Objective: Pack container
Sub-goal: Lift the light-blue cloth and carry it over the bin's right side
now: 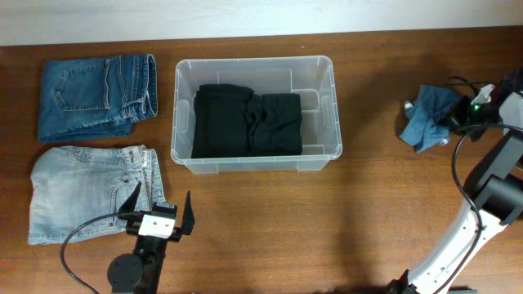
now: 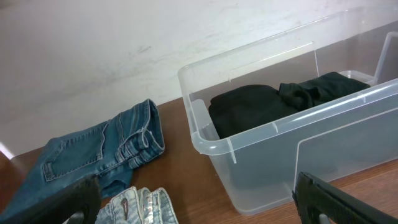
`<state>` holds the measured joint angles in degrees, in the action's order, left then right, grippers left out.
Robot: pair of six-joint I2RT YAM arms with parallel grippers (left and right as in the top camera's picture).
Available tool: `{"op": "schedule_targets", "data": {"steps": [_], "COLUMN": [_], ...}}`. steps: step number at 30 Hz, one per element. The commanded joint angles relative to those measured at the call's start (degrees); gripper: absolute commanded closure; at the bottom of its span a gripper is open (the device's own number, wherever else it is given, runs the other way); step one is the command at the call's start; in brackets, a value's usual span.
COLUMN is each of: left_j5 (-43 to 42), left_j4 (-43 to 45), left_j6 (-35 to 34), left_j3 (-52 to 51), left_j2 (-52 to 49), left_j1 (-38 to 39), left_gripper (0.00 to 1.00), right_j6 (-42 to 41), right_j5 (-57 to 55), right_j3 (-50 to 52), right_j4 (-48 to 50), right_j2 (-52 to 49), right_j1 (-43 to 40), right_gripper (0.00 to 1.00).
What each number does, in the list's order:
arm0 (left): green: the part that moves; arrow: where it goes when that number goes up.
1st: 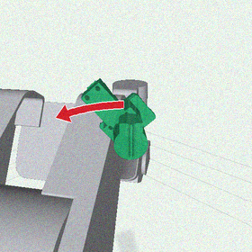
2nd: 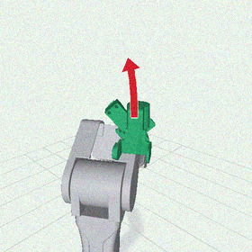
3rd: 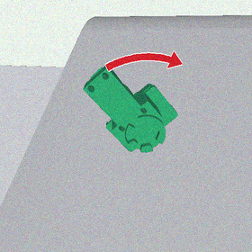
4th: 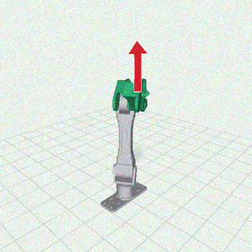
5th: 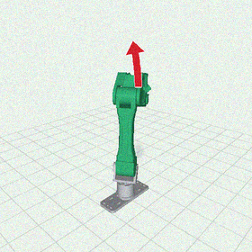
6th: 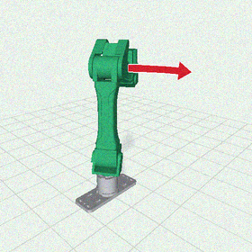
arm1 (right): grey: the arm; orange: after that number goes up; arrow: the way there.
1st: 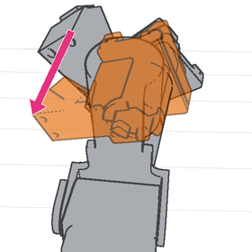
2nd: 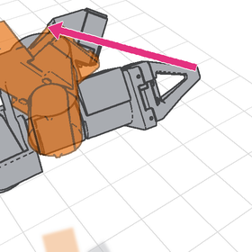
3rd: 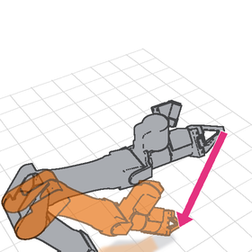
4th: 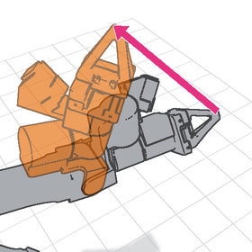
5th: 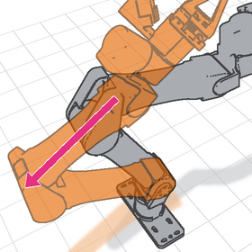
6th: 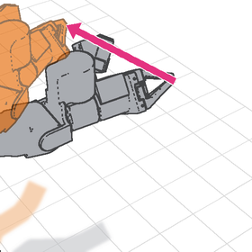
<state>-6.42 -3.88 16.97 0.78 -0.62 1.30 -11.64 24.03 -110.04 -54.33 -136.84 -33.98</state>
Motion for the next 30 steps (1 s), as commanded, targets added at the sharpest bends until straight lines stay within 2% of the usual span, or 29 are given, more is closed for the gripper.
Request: {"op": "schedule_targets", "data": {"steps": [1,7,8,11,19,25,28,30], "left_j5": [0.22,0.22,0.22,0.22,0.22,0.22,0.22,0.22], "left_j4": [-0.09,-0.09,-0.09,-0.09,-0.09,-0.09,-0.09,-0.09], "left_j6": [0.5,0.48,0.5,0.48,0.5,0.48,0.48,0.48], "left_j3": [-0.26,-0.26,-0.26,-0.26,-0.26,-0.26,-0.26,-0.26], "left_j2": [0.33,0.33,0.33,0.33,0.33,0.33,0.33,0.33], "left_j1": [-0.35,-0.35,-0.35,-0.35,-0.35,-0.35,-0.35,-0.35], "left_gripper": [0.01,0.01,0.01,0.0,0.01,0.01,0.01,0.01], "right_j6": [1.05,3.52,3.52,3.5,3.93,3.93,3.91,3.85], "right_j5": [9.2,26.56,31.93,34.73,34.69,33.44,27.74,15.91], "right_j3": [1.09,-0.15,-1.09,-2.47,-2.71,-2.69,-2.69,-2.69], "right_j4": [-0.22,-0.96,-2.14,-4.63,-10.73,-13.16,-12.79,-12.83], "right_j2": [-2.86,1.92,5.9,11.5,27.93,34.93,35.5,34.73], "right_j1": [0.57,-0.24,-0.15,-0.04,5.05,16.52,23.08,29.7], "right_gripper": [0.96,0.96,0.96,0.96,0.96,0.96,0.96,0.96]}}
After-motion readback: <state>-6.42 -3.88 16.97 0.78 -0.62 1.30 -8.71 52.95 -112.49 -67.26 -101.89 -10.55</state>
